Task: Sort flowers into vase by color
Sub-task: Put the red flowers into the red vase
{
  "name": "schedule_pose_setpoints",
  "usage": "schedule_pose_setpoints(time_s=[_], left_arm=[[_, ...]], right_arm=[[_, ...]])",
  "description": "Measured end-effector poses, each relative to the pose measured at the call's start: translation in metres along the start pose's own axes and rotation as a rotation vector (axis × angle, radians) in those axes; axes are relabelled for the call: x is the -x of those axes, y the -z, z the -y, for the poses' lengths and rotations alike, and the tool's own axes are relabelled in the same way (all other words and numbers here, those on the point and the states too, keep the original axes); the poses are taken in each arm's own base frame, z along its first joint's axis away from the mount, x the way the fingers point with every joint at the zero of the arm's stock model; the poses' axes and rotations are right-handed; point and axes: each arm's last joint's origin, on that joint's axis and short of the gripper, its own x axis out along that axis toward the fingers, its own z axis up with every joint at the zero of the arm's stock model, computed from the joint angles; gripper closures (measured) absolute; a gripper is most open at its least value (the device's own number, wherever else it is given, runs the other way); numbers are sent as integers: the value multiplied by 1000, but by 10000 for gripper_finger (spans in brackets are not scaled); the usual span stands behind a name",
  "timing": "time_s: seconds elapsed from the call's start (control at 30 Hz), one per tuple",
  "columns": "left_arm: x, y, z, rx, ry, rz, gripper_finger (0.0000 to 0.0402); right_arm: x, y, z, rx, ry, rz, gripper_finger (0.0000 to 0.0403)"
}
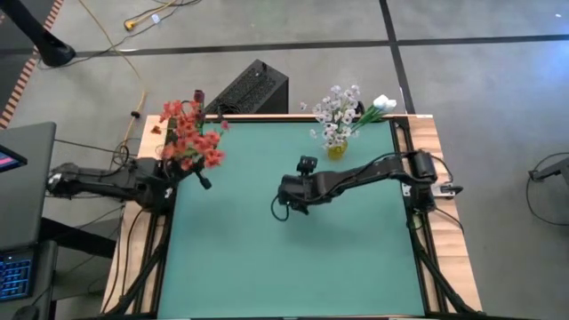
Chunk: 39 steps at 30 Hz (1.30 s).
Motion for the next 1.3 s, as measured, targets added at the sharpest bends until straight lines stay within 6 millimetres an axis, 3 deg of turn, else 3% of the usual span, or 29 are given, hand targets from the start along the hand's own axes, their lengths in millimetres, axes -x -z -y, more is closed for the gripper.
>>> schedule_pose_setpoints(time_s=[0.1,0.37,1.13,1.3], left_arm=[[-6,7,-4,-54,38,-6,401],[-15,21,-20,-52,-84,-111,401],[-16,30,-22,-143,-167,-241,401],[-18,41,-22,-136,-201,-225,401]], right_arm=[[-3,3,3,-42,-10,43,92],[-14,0,5,-47,-16,73,92],[-12,-2,3,11,-49,95,92],[-12,-2,2,12,-50,98,92]])
